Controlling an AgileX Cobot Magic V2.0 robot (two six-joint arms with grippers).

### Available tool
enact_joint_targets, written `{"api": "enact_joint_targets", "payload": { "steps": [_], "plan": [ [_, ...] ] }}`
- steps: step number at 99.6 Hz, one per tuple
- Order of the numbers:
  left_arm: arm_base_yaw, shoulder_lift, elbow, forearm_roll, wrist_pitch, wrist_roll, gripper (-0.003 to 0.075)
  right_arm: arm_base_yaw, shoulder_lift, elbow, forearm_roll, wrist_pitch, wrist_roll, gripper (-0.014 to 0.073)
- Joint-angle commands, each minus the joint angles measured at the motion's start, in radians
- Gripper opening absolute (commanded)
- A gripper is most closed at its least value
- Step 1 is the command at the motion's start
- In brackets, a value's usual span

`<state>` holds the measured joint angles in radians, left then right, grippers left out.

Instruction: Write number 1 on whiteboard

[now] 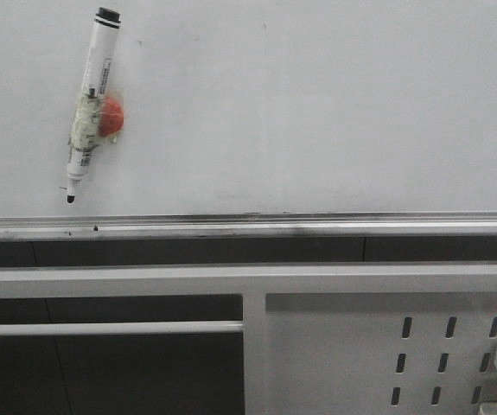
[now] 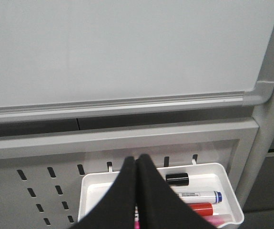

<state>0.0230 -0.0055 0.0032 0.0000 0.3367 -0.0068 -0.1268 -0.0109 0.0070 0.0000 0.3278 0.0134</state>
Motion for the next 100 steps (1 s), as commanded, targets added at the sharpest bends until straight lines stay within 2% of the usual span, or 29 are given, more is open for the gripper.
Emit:
{"api": "enact_joint_targets", "payload": {
  "steps": [1,27,37,46,59,76,82,87,94,97,100],
  "plan": [
    [-0.003,-0.023,0.036,-0.009,-0.062,-0.009,-0.002,-0.006,-0.019,0.014,-0.008,-0.023,-0.001,-0.0069],
    [-0.003,-0.023,0.036,0.0,-0.064,-0.007,-0.002,-0.006,-0.019,0.014,-0.008,-0.023,-0.001,-0.0069],
    [-0.003,-0.023,0.036,0.137,-0.101,0.007,-0.002,-0.006,-0.019,0.014,-0.008,-0.023,-0.001,-0.0069],
    [-0.003,-0.023,0.036,0.15,-0.224,0.007,-0.002,-0.006,-0.019,0.014,-0.037,-0.072,-0.001,-0.0069],
    [-0.001,-0.023,0.036,0.15,-0.426,0.007,-0.002,-0.006,-0.019,0.014,-0.05,-0.254,-0.001,-0.0069],
    [-0.001,-0.023,0.036,0.15,-0.552,0.001,-0.002,-0.006,-0.019,0.014,-0.06,-0.301,-0.001,-0.0069],
    [-0.001,-0.023,0.036,0.138,-0.589,-0.024,-0.002,-0.008,-0.019,0.014,-0.065,-0.377,0.001,-0.0069],
    [-0.001,-0.023,0.032,0.102,-0.615,-0.086,-0.002,-0.005,-0.019,0.014,0.0,-0.471,0.05,-0.0069],
    [-0.001,-0.021,0.005,0.0,-0.582,-0.14,-0.002,-0.003,-0.019,0.009,0.078,-0.618,0.118,-0.0069],
    [-0.001,-0.018,-0.029,-0.027,-0.525,-0.14,-0.002,-0.002,-0.019,-0.004,0.073,-0.624,0.119,-0.0069],
    [-0.001,-0.006,-0.064,-0.039,-0.448,-0.14,-0.002,0.002,-0.019,-0.03,0.073,-0.561,0.119,-0.0069]
  ]
}}
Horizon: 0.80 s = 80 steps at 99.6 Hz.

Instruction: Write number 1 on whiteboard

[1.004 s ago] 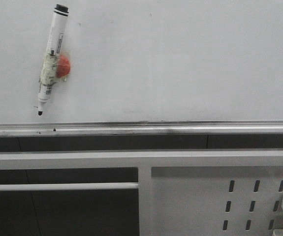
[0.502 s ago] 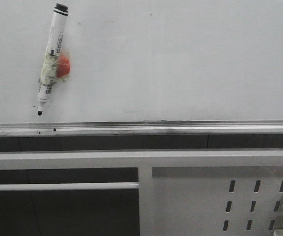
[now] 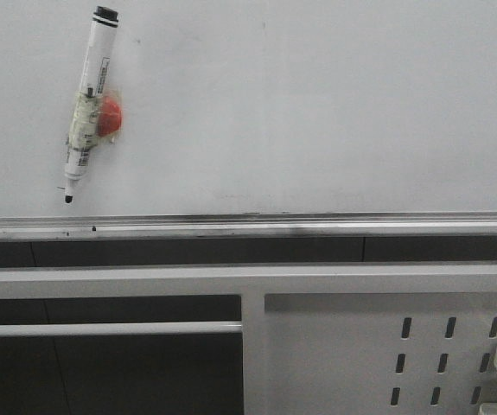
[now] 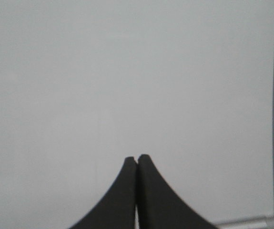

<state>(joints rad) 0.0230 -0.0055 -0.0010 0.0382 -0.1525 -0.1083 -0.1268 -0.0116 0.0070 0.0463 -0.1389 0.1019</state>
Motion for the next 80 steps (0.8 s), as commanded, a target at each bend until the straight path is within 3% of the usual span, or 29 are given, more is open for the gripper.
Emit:
{"api": "enact_joint_targets", "payload": {
  "steps": [1,10,17,31,41,50,60,72,80],
  "plan": [
    [-0.001,-0.004,-0.07,-0.079,0.083,-0.039,-0.002,0.004,-0.018,-0.048,0.027,-0.073,0.03,-0.0069],
    [-0.002,0.062,-0.207,-0.088,0.309,-0.039,-0.002,0.026,-0.005,-0.21,0.064,0.317,0.03,-0.0069],
    [-0.002,0.128,-0.292,-0.106,0.328,-0.039,-0.002,0.042,0.038,-0.309,0.124,0.455,0.03,-0.0069],
    [-0.002,0.219,-0.374,-0.123,0.153,-0.039,-0.002,0.052,0.111,-0.379,0.147,0.363,0.03,-0.0069],
    [-0.002,0.242,-0.383,-0.123,0.124,-0.039,-0.002,0.052,0.13,-0.379,0.151,0.299,0.03,-0.0069],
    [-0.01,0.267,-0.383,-0.123,0.153,-0.037,-0.001,0.056,0.159,-0.383,0.151,0.352,0.03,-0.0069],
    [-0.048,0.302,-0.38,-0.116,0.199,-0.032,0.0098,0.06,0.21,-0.388,0.151,0.408,0.026,-0.0069],
    [-0.135,0.339,-0.378,-0.109,0.247,-0.022,0.0319,0.06,0.246,-0.371,0.11,0.372,0.014,-0.0069],
    [-0.208,0.364,-0.378,-0.11,0.243,-0.007,0.0425,0.06,0.259,-0.356,0.113,0.342,0.014,-0.0069]
  ]
}}
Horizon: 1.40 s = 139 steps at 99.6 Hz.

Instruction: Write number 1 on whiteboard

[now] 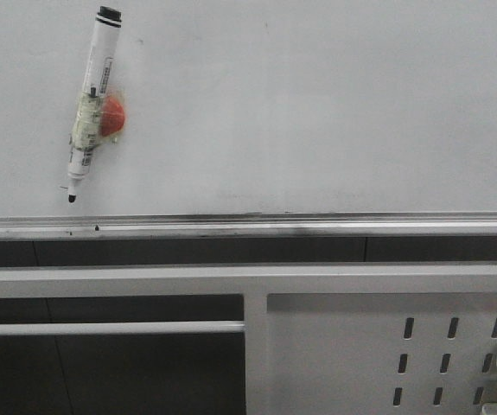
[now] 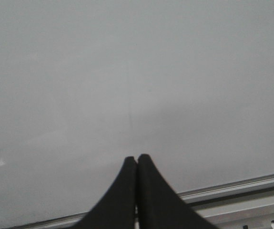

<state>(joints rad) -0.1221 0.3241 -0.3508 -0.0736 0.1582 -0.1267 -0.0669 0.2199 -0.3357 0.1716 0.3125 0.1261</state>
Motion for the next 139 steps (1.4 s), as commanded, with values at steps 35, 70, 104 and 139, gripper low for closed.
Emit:
{"api": "enact_joint_targets", "payload": {
  "steps": [35,70,104,139],
  "plan": [
    [-0.417,0.254,0.162,0.175,-0.573,0.107,0.0344,0.036,0.098,0.019,-0.023,-0.132,-0.012,-0.0069],
    [-0.469,0.631,0.206,0.097,-0.963,0.141,0.0343,0.036,0.162,0.019,-0.04,-0.122,-0.012,-0.0069],
    [-0.471,1.056,0.206,0.09,-1.451,0.086,0.0335,0.036,0.177,0.019,-0.04,-0.124,-0.012,-0.0069],
    [-0.471,1.187,0.146,0.074,-1.519,0.086,0.0334,0.036,0.177,0.019,-0.04,-0.126,-0.012,-0.0069]
  ]
}}
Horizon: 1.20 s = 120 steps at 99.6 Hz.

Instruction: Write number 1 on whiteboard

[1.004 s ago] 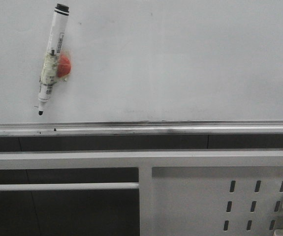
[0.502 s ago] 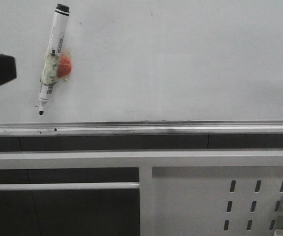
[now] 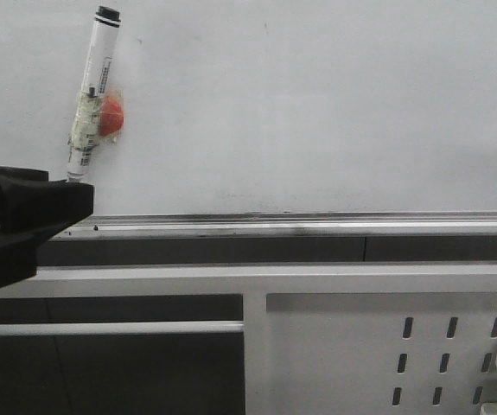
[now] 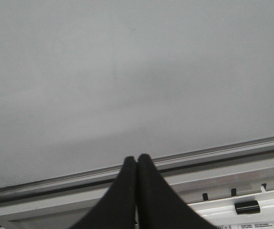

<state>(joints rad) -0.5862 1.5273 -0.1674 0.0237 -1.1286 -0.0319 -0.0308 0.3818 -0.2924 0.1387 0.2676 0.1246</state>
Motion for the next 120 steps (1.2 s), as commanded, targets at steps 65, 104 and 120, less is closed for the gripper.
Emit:
{"api": "enact_joint_targets", "payload": {
  "steps": [65,104,120],
  "plan": [
    [-0.007,0.045,-0.115,-0.024,-0.231,-0.037,-0.002,0.0,0.015,-0.024,-0.007,-0.091,-0.011,-0.0069],
    [-0.007,0.028,-0.122,0.329,-0.06,-0.025,-0.002,0.258,0.03,-0.197,0.02,0.112,-0.141,-0.0069],
    [-0.007,-0.087,-0.21,0.557,0.266,-0.025,-0.002,0.449,0.12,-0.269,0.02,0.195,-0.303,-0.0069]
  ]
}}
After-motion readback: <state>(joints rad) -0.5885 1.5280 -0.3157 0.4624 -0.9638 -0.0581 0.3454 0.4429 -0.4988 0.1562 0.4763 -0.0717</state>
